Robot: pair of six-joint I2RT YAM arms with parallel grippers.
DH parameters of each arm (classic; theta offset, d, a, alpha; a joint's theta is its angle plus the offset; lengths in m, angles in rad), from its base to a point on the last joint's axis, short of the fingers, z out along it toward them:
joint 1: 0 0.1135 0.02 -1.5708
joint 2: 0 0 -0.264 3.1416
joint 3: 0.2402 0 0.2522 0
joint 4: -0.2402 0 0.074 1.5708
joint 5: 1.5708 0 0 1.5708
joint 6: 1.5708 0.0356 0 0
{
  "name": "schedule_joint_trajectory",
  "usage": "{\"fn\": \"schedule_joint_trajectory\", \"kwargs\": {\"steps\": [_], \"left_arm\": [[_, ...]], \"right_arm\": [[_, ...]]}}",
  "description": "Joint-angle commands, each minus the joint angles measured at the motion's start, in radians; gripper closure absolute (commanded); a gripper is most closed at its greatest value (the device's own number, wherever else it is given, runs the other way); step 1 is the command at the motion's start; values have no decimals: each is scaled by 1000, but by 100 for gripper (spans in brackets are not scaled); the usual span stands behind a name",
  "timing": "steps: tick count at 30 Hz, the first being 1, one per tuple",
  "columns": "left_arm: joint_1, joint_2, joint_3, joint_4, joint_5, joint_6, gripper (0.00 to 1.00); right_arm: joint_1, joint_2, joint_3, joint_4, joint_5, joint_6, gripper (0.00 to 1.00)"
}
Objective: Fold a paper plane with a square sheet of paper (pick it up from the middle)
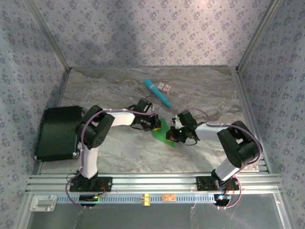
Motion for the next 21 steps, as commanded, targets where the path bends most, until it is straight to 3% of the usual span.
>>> {"fn": "schedule_joint_trajectory", "kwargs": {"steps": [1,21], "left_arm": [[17,50,-32,-73,-70,19,93],[17,52,-27,-74,-69,10,93]], "right_arm": [[-14,-29,-76,-61,-19,-6,100],[-48,-293,-270,-184,32,5,100]]}}
